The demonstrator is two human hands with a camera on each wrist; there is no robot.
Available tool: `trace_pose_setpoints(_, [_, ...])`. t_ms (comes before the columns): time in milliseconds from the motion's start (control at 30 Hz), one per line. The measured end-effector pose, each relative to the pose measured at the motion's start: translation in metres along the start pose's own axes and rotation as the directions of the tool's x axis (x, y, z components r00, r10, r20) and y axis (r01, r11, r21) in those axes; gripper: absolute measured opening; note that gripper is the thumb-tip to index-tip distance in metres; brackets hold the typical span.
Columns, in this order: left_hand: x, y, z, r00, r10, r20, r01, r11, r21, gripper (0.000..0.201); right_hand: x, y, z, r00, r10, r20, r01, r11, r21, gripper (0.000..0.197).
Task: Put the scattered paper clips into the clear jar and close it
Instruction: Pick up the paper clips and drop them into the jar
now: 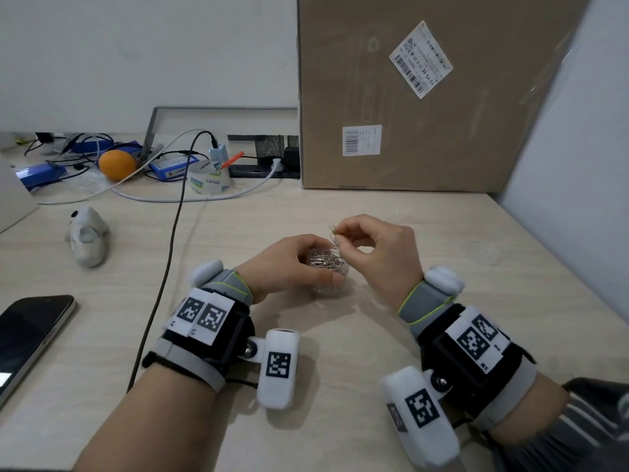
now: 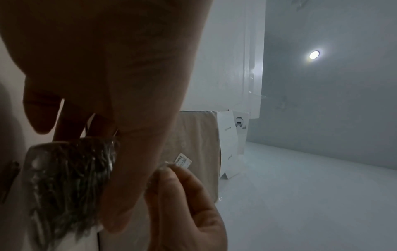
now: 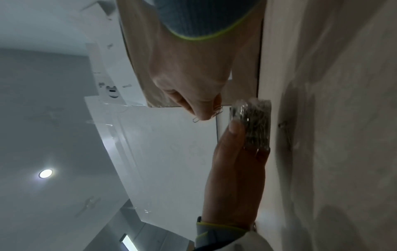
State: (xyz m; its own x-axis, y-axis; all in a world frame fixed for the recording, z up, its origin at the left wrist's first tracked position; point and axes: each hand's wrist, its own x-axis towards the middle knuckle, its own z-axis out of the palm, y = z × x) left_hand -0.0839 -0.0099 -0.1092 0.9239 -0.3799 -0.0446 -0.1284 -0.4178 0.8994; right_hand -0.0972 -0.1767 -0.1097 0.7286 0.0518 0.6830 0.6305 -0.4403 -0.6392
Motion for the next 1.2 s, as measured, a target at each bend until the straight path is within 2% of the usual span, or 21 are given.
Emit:
trace_pose_setpoints(133, [-0.001, 0.001, 0.003, 0.999, 0.030, 0.034, -0.029, 0.999, -0.022, 0.044, -0.001, 0.006, 0.003, 0.993, -0.049, 0.106, 0.057, 0.995, -0.076, 0.010])
trace_pose_setpoints(200, [0.000, 0.001, 0.003, 0.999, 0.042, 0.021, -0.042, 0.999, -0.028, 0.049, -0.002, 0.010, 0.003, 0.987, -0.070, 0.147, 0.090, 0.987, -0.134, 0.013])
trace_pose_setpoints(333, [0.000, -0.001, 0.001, 0.999, 0.048, -0.025, -0.049, 0.998, -0.034, 0.057, -0.003, 0.011, 0.004, 0.976, -0.018, 0.216, 0.044, 0.992, -0.115, 0.022])
trace_pose_setpoints(467, [0.004, -0.005, -0.003, 0.983, 0.035, -0.180, -0.036, 0.999, -0.005, 0.052, -0.001, 0.013, 0.002, 0.998, 0.004, 0.065, 0.007, 0.988, -0.154, 0.017])
trace_pose_setpoints(533, [0.006, -0.008, -0.007, 0.951, 0.021, -0.309, -0.022, 1.000, -0.002, 0.050, -0.001, 0.016, 0.001, 0.992, 0.086, 0.089, -0.069, 0.981, -0.183, 0.013])
trace_pose_setpoints(600, [0.009, -0.013, -0.011, 0.908, 0.004, -0.419, -0.014, 1.000, -0.021, 0.052, -0.002, 0.019, 0.003, 0.953, 0.182, 0.244, -0.126, 0.965, -0.229, 0.014])
trace_pose_setpoints(700, [0.012, -0.017, -0.016, 0.858, -0.019, -0.514, -0.020, 0.997, -0.071, 0.053, -0.006, 0.018, 0.008, 0.851, 0.241, 0.466, -0.112, 0.951, -0.287, 0.023])
trace_pose_setpoints(800, [0.014, -0.021, -0.017, 0.837, -0.027, -0.546, -0.030, 0.995, -0.096, 0.056, -0.010, 0.018, 0.010, 0.797, 0.268, 0.541, -0.091, 0.939, -0.330, 0.042])
trace_pose_setpoints(867, [0.015, -0.022, -0.017, 0.836, -0.033, -0.548, -0.025, 0.995, -0.098, 0.059, -0.011, 0.019, 0.014, 0.780, 0.281, 0.558, -0.066, 0.925, -0.374, 0.053])
trace_pose_setpoints(967, [0.015, -0.024, -0.017, 0.835, -0.044, -0.548, -0.024, 0.993, -0.116, 0.066, -0.012, 0.019, 0.019, 0.785, 0.259, 0.563, -0.049, 0.932, -0.360, 0.040])
trace_pose_setpoints(1067, [0.016, -0.025, -0.017, 0.827, -0.047, -0.560, -0.010, 0.995, -0.098, 0.058, -0.013, 0.018, 0.019, 0.784, 0.210, 0.584, -0.018, 0.948, -0.318, 0.026])
trace_pose_setpoints(1200, [0.016, -0.027, -0.017, 0.827, -0.051, -0.560, 0.008, 0.997, -0.078, 0.058, -0.012, 0.016, 0.017, 0.788, 0.160, 0.594, 0.018, 0.959, -0.282, 0.017])
